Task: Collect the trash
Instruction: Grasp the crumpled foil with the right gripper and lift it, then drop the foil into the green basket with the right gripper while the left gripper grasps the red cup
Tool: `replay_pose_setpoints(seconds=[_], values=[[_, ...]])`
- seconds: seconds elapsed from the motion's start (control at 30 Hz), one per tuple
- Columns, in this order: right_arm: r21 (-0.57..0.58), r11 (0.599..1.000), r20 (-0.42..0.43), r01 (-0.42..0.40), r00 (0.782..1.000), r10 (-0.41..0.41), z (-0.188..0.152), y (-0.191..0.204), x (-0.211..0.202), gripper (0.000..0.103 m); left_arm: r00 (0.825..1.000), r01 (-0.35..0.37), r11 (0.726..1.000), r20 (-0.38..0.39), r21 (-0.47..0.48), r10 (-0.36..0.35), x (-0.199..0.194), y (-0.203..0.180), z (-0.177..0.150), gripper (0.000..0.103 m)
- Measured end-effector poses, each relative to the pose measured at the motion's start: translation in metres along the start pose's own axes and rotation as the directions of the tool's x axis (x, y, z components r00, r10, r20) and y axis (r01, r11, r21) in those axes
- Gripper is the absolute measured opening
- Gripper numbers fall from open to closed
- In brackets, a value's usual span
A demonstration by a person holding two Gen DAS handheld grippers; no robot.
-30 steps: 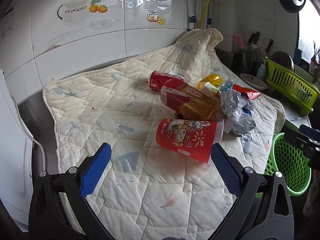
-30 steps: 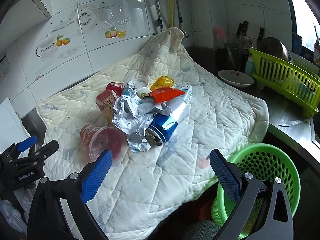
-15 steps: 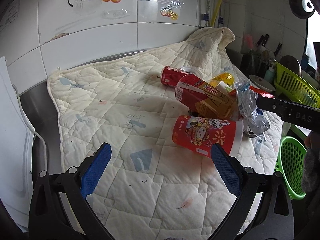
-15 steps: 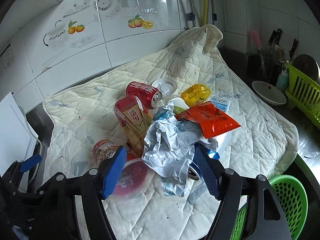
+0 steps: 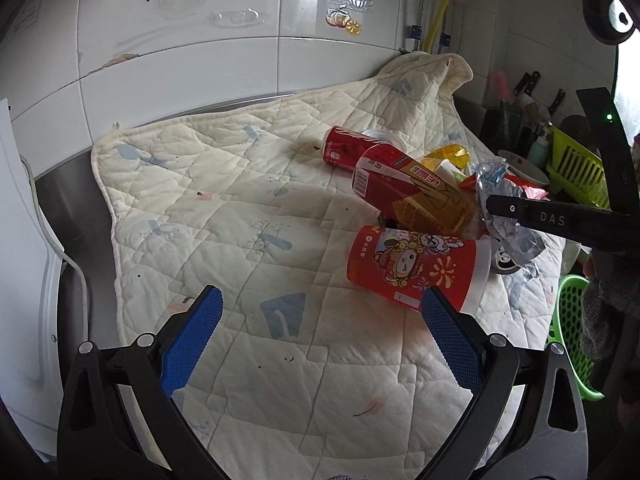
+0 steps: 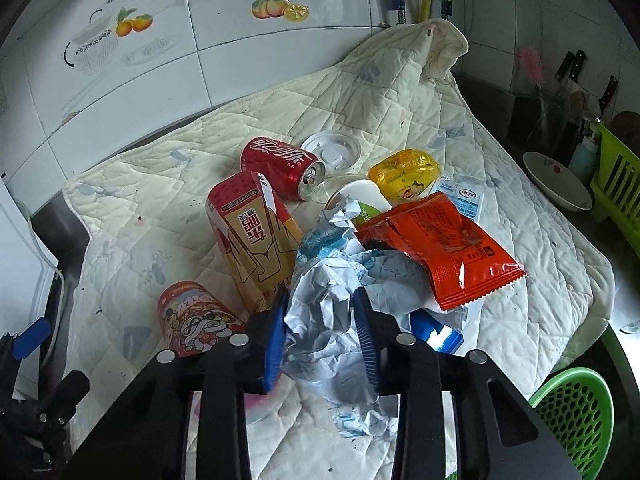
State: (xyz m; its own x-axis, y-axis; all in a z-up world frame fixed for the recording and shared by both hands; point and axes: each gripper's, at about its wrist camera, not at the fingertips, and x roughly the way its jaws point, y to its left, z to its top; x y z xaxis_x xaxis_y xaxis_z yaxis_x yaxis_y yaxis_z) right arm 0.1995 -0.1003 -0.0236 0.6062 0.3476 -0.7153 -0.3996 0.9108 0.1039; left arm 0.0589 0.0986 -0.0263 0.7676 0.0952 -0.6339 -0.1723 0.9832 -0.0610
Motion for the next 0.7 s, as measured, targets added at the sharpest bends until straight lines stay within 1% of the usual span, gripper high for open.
replay_pose_setpoints(seconds=[0.03,0.13,0.37,0.53,0.6,0.7], values=[[0.002,1.000,0.003,-0.014,1.000,0.014,-0.001,-0.001,-0.003,0.025,1.000,0.004,1.000,-0.002,0.003,-0.004,0.001,-0.002,0.000,0.098],[0.014,0.998,0.019,-0.063,0.998,0.063,-0.006,-0.002,-0.015,0.022,1.000,0.016,1.000,-0.003,0.017,-0.016,0.001,-0.010,-0.002,0.098],[0.056,0.985,0.058,-0.164,0.985,0.161,-0.017,-0.010,-0.048,0.021,0.999,0.044,0.998,-0.010,0.053,-0.044,0.005,-0.029,-0.004,0.098],[0.059,0.978,0.102,-0.199,0.976,0.192,-0.031,-0.013,-0.078,0.021,0.998,0.065,0.994,-0.011,0.091,-0.065,0.010,-0.045,-0.005,0.097],[0.060,0.978,0.113,-0.199,0.975,0.192,-0.034,-0.014,-0.085,0.021,0.998,0.067,0.992,-0.009,0.109,-0.067,0.012,-0.054,-0.005,0.096],[0.066,0.980,0.149,-0.190,0.973,0.179,-0.045,-0.021,-0.106,0.021,0.998,0.061,0.986,-0.002,0.153,-0.062,0.018,-0.070,-0.003,0.094]])
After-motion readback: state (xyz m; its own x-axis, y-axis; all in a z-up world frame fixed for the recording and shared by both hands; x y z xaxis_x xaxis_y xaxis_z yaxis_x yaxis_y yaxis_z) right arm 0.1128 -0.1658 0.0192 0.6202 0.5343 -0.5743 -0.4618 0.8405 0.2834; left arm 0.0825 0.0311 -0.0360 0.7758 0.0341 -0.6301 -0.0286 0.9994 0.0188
